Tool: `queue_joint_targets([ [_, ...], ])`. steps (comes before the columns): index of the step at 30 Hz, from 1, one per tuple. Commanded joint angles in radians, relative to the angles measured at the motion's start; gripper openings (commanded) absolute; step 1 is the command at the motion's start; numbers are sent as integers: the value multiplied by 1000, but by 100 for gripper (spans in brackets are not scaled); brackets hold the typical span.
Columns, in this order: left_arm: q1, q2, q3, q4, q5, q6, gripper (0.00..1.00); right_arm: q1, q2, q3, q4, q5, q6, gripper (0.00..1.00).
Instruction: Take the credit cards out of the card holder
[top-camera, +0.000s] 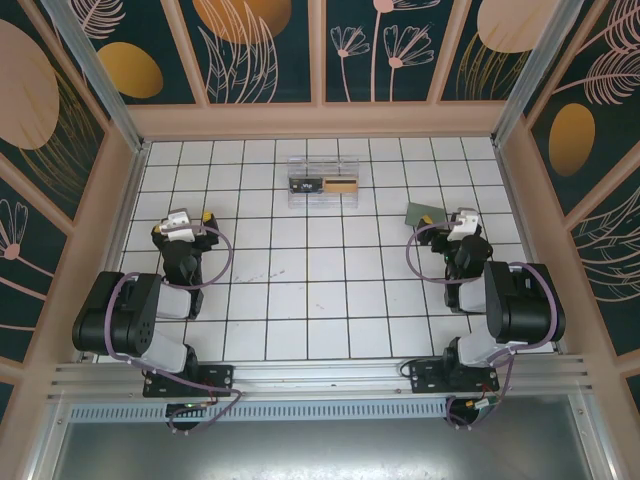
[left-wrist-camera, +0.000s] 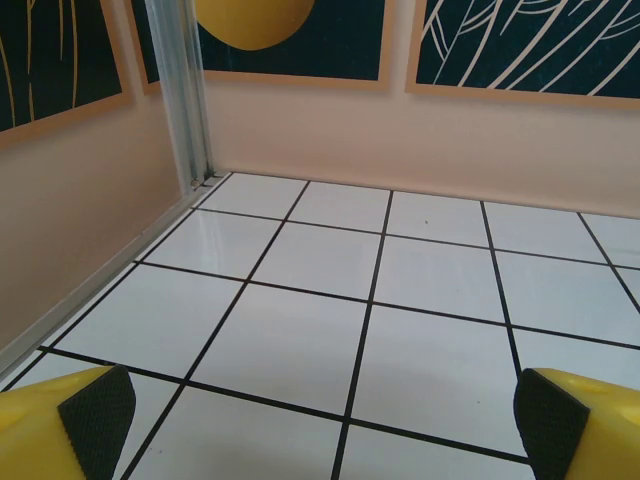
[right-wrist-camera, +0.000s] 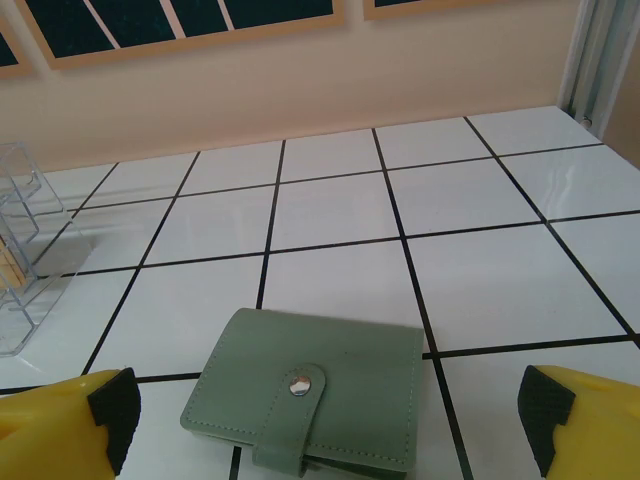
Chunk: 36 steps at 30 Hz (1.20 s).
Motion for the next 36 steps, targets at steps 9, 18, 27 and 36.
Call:
queue_joint_targets([
  [9, 7, 8, -5, 47, 16, 12, 99, -4, 3, 14, 24, -22, -5, 99],
  [18, 8, 8, -3, 44, 17, 12, 99, -5, 3, 14, 24, -22, -5, 99],
  [27, 11, 5, -2, 40, 28, 8, 99, -5, 4, 15, 22, -22, -5, 99],
  [36, 13, -288, 271, -667, -230, -219, 99, 19, -109, 49, -141, 138, 31, 99],
])
